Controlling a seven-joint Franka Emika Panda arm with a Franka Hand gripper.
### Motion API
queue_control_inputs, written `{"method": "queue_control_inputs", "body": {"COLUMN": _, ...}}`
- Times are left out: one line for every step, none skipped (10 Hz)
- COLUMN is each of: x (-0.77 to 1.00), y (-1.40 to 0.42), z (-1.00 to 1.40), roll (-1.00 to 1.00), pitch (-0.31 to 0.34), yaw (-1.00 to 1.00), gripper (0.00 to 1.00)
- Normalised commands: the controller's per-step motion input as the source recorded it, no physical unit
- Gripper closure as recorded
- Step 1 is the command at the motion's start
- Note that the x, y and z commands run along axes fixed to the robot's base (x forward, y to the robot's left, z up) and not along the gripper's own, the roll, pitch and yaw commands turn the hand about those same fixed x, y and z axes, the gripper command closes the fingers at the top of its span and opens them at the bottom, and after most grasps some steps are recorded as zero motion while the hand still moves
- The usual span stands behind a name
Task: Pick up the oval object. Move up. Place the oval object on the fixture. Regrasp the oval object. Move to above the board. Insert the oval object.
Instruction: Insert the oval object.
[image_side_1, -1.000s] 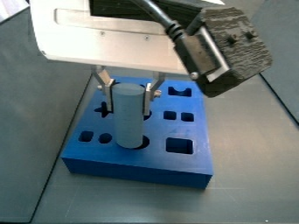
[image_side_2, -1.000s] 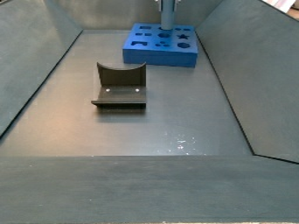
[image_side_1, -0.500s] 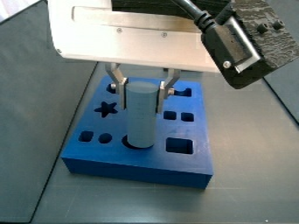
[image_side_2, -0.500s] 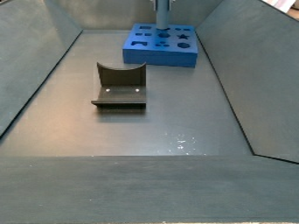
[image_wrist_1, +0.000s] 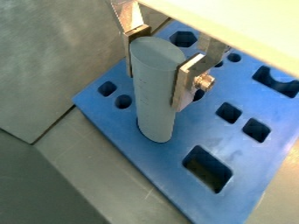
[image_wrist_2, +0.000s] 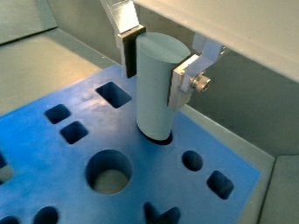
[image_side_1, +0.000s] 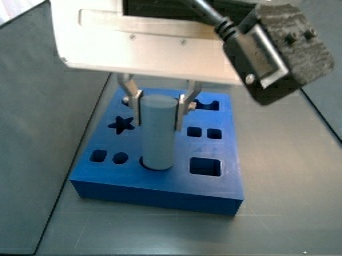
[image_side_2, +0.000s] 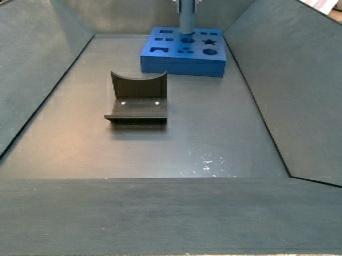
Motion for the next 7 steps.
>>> {"method": "queue_control_inputs", "body": {"x": 0.0, "y": 0.0, "z": 0.0, "roll": 0.0, "pitch": -0.01, "yaw": 0.0, "gripper": 1.0}}
{"method": "queue_control_inputs", "body": {"x": 0.0, "y": 0.17, "z": -0.02, "roll": 0.0, "pitch": 0.0, "yaw": 0.0, "gripper": 1.0}}
{"method": "queue_control_inputs", "body": {"x": 0.0, "y": 0.22, "z": -0.03, "roll": 0.0, "pitch": 0.0, "yaw": 0.0, "gripper": 1.0}}
{"method": "queue_control_inputs", "body": {"x": -0.01, "y": 0.0, "z": -0.03, "roll": 0.0, "pitch": -0.007, "yaw": 0.0, "gripper": 1.0}}
{"method": "queue_control_inputs", "body": {"x": -0.07, "y": 0.0, "z": -0.35, "roll": 0.07, "pitch": -0.041, "yaw": 0.0, "gripper": 1.0}}
{"method": "queue_control_inputs", "body": {"x": -0.04, "y": 0.0, "z": -0.44, "roll": 0.08, "pitch": -0.063, "yaw": 0.0, "gripper": 1.0}}
{"method": "queue_control_inputs", "body": {"x": -0.01, "y": 0.0, "z": -0.39, "roll": 0.09, "pitch": -0.053, "yaw": 0.0, "gripper": 1.0}}
